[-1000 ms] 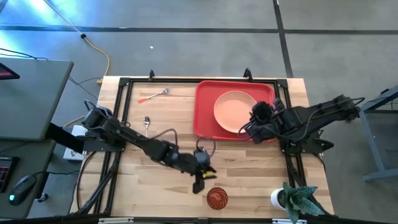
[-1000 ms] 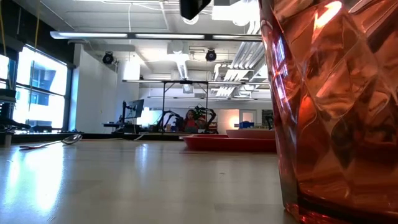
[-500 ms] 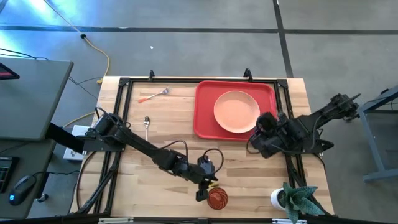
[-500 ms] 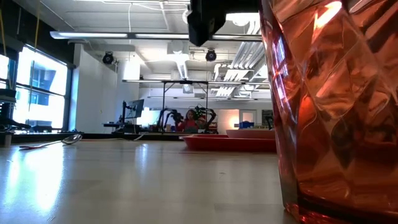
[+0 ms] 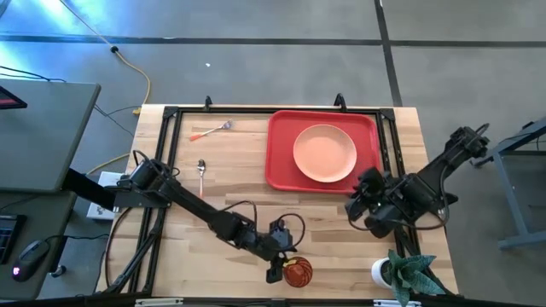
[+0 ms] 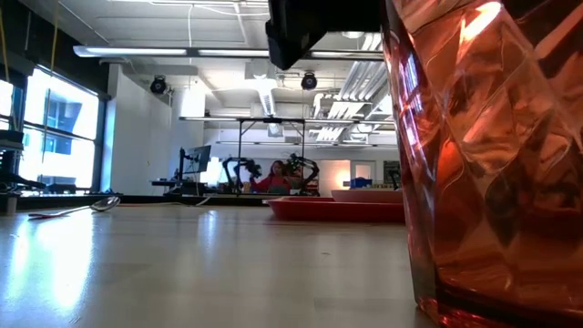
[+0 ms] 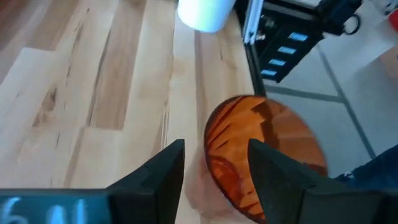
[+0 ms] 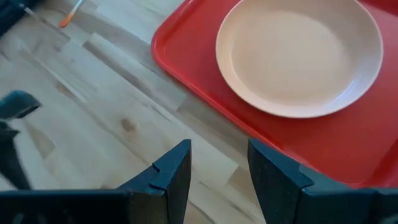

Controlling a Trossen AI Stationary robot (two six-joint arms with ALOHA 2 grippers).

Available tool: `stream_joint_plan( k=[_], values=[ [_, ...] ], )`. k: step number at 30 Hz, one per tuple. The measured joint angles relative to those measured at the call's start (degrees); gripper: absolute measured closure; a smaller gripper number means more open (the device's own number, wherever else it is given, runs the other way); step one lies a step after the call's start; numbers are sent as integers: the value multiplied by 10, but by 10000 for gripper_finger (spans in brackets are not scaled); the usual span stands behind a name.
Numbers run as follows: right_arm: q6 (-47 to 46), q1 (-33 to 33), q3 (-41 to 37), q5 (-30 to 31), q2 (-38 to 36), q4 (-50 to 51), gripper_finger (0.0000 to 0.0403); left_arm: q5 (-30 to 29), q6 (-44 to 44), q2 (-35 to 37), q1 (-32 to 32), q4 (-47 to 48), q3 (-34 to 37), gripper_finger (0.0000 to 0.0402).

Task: Pick and place plate/cup/fork/spoon on tray
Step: Put the glass on the red tray to the left of the pink plate

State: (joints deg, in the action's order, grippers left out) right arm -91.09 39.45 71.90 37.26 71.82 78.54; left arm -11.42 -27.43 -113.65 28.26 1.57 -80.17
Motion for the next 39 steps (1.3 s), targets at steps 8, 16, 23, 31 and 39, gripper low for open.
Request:
stream_joint_plan(
  k=[8,16,23,31,39],
  values=[
    [-16,12,0,1,3,0,253,20,-10,-22,0,-4,0,232],
    [-15,11,0,4,3,7,253,-1,-26,-19,-20,28,0,242],
    [-15,7,0,-1,3,63,253,80,-33,-19,-44,45,0,277],
    [-13,-5,0,-7,3,111,253,101,-10,-19,-46,89,0,328],
    [0,-22,0,26,3,115,253,101,8,-8,-71,142,0,394]
  ],
)
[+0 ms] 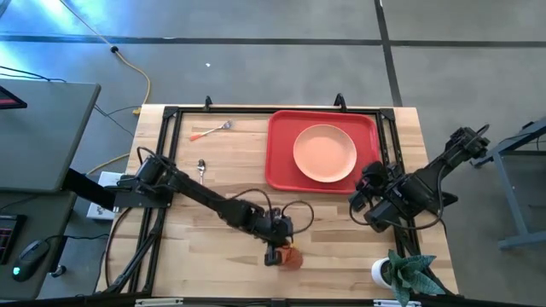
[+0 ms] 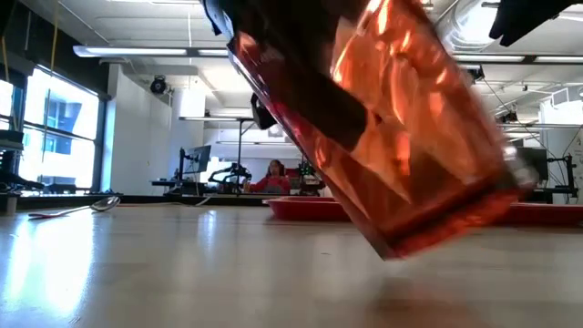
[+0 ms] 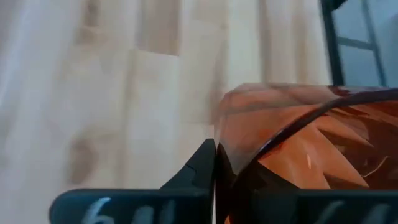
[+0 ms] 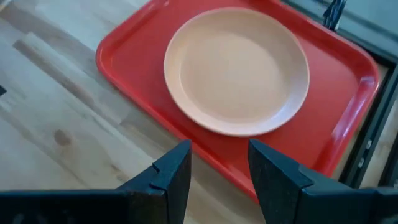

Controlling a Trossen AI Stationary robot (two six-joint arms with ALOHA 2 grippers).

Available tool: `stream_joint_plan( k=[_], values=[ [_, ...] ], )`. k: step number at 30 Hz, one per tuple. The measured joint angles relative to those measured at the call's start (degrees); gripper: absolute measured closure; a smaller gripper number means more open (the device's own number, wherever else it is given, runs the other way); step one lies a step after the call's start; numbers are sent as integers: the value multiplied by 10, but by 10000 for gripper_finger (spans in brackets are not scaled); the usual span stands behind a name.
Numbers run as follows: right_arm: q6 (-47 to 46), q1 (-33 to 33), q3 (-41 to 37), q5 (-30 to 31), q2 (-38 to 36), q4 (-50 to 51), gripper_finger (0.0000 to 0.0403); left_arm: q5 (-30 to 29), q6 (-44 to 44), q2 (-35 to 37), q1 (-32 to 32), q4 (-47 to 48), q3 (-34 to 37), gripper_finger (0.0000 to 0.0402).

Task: Pick and place plate/cup/fork/spoon on tray
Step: Put the glass on the red tray to the left of the pink plate

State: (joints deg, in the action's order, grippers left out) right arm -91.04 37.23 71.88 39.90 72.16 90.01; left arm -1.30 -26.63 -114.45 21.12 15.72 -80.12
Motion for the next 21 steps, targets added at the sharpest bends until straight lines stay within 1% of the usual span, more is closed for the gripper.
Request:
stream_joint_plan(
  k=[3,7,12,16,18,19,21],
  values=[
    [9,-11,0,21,0,0,253,-2,17,19,-25,4,0,392],
    [33,-29,0,18,-3,0,253,-5,14,56,-81,36,0,397],
    [38,-39,0,22,-3,0,253,-6,12,109,-187,94,0,397],
    [26,-58,0,38,-3,0,253,-6,17,135,-291,147,0,397],
    [26,-73,0,45,-2,0,253,13,17,135,-348,156,0,397],
    [26,-83,0,46,-3,0,253,37,11,135,-377,164,0,397],
    [26,-108,0,43,-3,0,253,104,8,126,-429,165,0,397]
  ],
)
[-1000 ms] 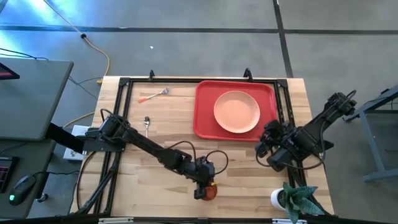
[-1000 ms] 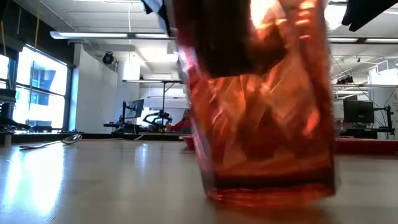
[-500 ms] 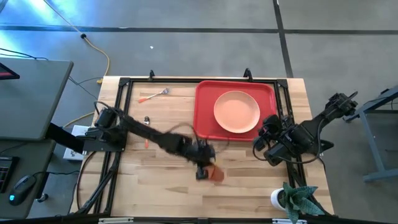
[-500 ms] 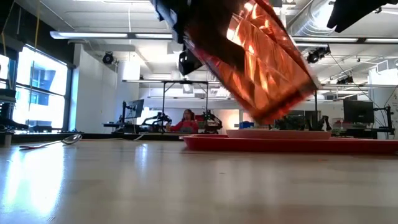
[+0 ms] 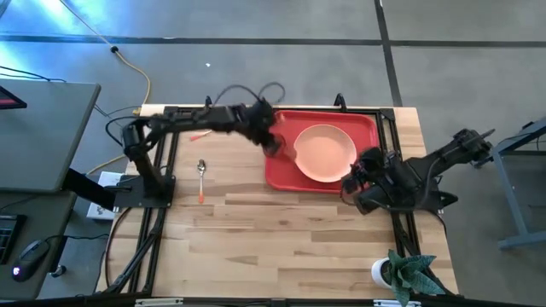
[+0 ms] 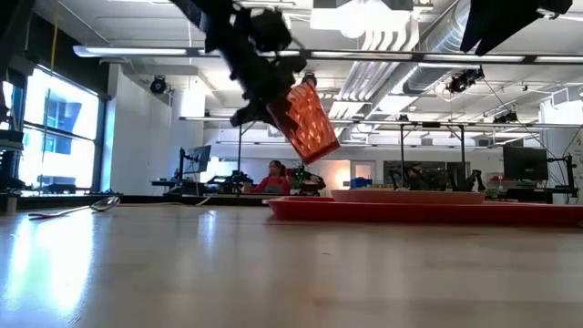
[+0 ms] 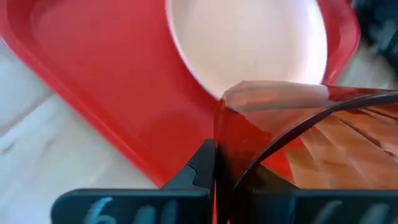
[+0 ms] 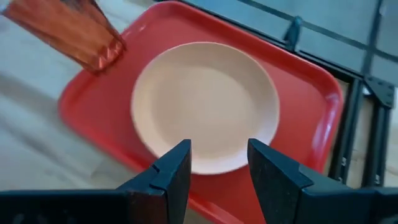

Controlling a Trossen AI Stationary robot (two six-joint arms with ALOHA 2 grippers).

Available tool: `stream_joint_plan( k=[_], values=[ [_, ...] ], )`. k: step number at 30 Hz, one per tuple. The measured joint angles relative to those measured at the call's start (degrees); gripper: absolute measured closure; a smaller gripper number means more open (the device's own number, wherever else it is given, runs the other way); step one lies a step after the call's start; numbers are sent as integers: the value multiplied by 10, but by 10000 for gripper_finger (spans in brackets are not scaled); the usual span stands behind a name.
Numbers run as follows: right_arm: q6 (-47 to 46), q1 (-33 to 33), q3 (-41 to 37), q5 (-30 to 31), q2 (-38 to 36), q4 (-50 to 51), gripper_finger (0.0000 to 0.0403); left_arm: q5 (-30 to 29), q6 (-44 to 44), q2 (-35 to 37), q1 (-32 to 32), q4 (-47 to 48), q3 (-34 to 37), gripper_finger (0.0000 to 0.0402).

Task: Pick and place plate/cup/fork/spoon on tray
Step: Put the glass on the red tray to the left of the pink plate

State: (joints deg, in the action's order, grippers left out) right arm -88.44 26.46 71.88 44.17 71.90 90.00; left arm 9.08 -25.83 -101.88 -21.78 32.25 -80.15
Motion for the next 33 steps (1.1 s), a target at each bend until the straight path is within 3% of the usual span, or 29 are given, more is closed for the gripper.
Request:
stream_joint_plan(
  k=[3,6,11,15,19,33],
  values=[
    [-1,-38,0,-16,0,0,253,54,24,-13,-64,4,0,397],
    [-25,-79,0,-28,0,-2,253,56,69,-42,-113,27,-38,397],
    [-28,-157,0,-27,0,-18,253,30,216,-116,-155,129,-192,398],
    [38,-225,0,-72,0,-34,253,-37,335,-189,-155,218,-329,398],
    [86,-271,0,-116,0,-48,253,-53,389,-247,-148,271,-420,397],
    [115,-296,0,-129,0,-82,253,-95,334,-342,-117,253,-440,390]
  ],
)
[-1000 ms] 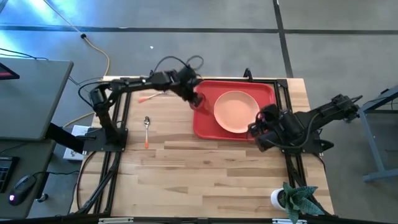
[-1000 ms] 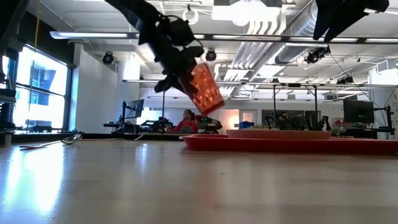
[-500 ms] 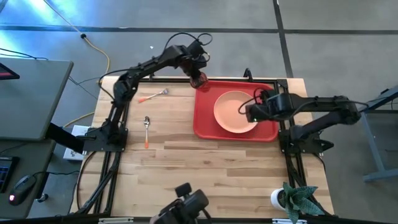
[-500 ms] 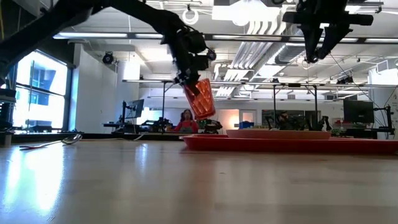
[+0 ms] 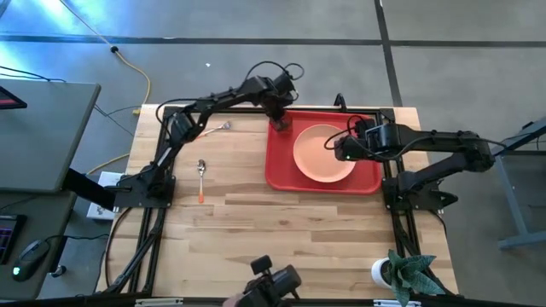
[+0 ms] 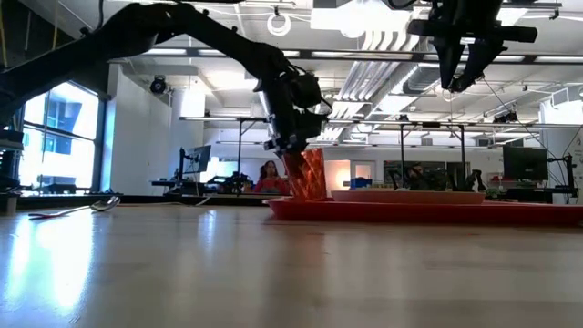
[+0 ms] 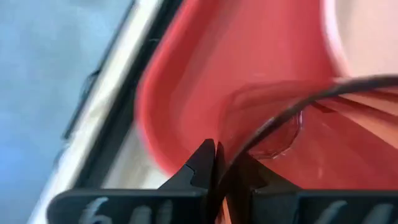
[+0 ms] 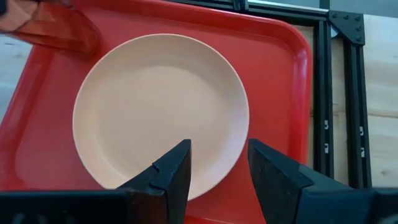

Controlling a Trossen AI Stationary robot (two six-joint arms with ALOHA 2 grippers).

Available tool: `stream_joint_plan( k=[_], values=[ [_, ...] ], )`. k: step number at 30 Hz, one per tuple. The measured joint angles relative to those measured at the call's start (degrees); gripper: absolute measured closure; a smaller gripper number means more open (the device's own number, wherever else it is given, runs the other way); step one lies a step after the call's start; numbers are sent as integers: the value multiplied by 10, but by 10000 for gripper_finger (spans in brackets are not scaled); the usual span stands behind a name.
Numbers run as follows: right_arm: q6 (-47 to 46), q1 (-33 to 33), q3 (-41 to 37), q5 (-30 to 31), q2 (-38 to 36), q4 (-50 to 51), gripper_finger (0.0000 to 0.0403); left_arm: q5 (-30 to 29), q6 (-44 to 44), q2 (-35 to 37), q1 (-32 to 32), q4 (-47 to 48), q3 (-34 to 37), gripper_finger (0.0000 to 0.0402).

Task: Pick and place plate/cup/fork/spoon on tray
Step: Put the glass on the red tray to the left of the pink plate, then put the fork on the red tray to the right of the pink plate

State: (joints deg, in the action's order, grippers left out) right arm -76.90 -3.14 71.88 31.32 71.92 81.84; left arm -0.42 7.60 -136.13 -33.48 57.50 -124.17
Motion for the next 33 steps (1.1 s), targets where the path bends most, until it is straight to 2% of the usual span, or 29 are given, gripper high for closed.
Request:
stream_joint_plan(
  k=[7,12,18,26,33],
  values=[
    [-11,1,0,-3,0,0,253,-5,-16,-1,8,-21,3,359],
    [-23,1,0,2,0,0,253,-5,-29,0,7,-24,3,319],
    [-26,1,0,11,0,-16,253,-3,-4,10,7,-51,3,269],
    [28,-14,0,31,0,-47,253,-1,15,77,1,-98,3,228],
    [126,-63,0,12,0,-87,253,-3,41,165,-18,-92,2,218]
  ],
)
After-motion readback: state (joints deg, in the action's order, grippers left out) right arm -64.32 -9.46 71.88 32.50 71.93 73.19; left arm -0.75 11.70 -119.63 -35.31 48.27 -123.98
